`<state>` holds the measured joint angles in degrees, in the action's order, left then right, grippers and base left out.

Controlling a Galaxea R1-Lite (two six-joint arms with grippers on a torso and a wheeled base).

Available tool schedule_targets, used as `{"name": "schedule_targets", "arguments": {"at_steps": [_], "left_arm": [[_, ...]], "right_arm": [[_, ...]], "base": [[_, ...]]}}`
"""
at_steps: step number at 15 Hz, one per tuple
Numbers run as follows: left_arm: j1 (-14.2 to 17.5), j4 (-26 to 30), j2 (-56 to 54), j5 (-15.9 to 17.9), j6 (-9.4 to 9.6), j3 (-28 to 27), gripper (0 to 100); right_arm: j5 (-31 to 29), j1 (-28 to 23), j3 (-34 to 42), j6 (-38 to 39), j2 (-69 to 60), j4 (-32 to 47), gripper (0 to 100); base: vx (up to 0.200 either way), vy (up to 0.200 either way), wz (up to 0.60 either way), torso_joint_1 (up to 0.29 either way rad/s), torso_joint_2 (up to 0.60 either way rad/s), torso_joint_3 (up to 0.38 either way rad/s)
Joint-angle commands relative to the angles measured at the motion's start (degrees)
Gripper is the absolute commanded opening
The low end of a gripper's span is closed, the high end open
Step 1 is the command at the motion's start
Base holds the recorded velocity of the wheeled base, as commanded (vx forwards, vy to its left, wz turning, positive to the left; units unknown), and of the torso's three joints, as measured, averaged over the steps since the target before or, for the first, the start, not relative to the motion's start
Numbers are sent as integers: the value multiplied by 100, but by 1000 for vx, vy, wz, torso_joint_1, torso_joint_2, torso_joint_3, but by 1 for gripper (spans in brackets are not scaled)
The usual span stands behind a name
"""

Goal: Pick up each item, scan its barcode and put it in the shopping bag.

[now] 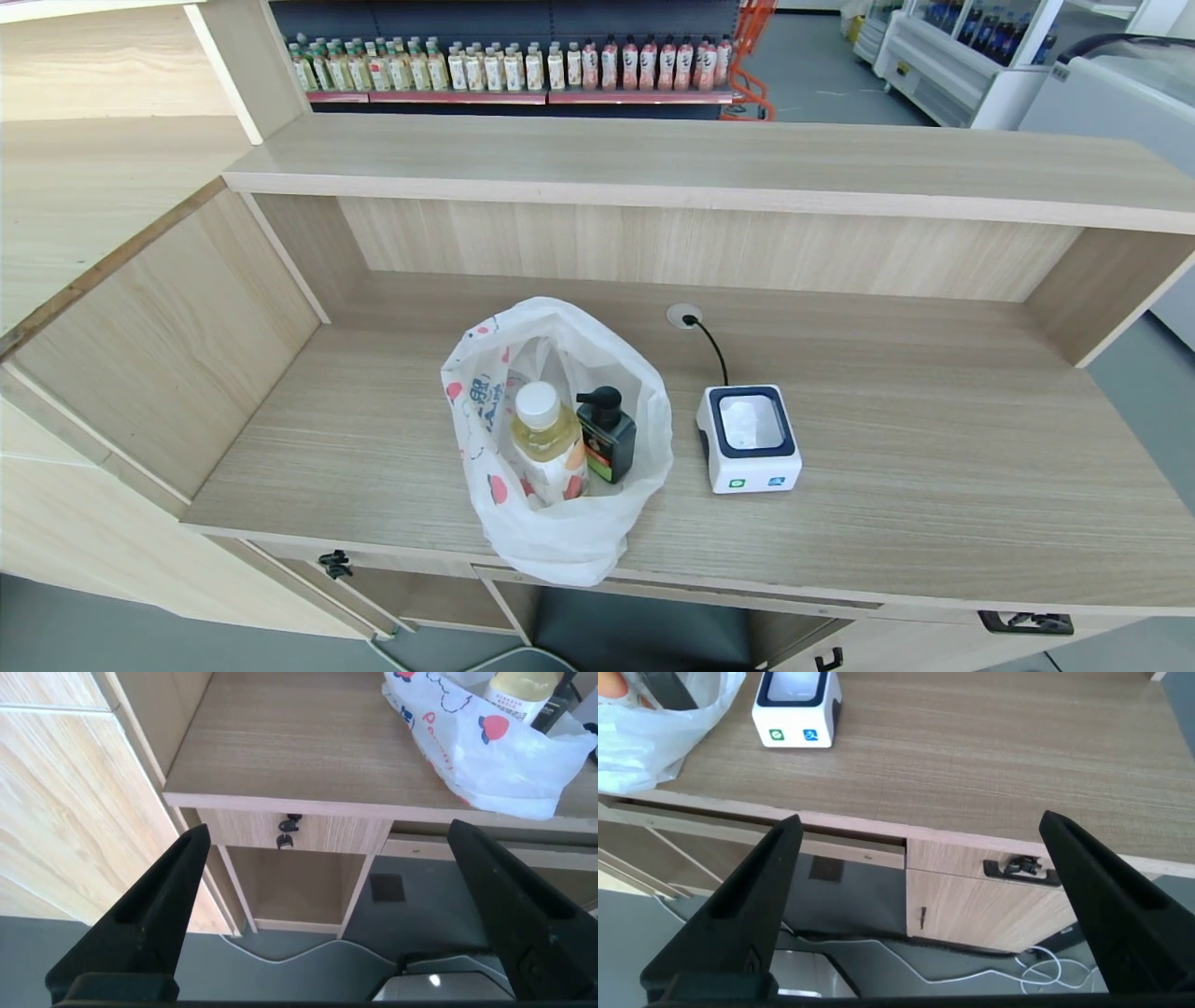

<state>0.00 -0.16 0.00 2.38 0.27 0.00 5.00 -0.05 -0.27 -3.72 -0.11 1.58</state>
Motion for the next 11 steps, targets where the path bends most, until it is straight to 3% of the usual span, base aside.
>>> {"name": "schedule_targets", "arguments": {"at_steps": [1,11], "left_arm": [[0,-2,9,0,0,0,100],[0,-2,9,0,0,0,100]], "right_arm": [[1,5,0,3,11,0,100],[10,5,0,-6,11,0,100]], "base": [[0,0,0,0,0,0],[0,0,0,0,0,0]]}}
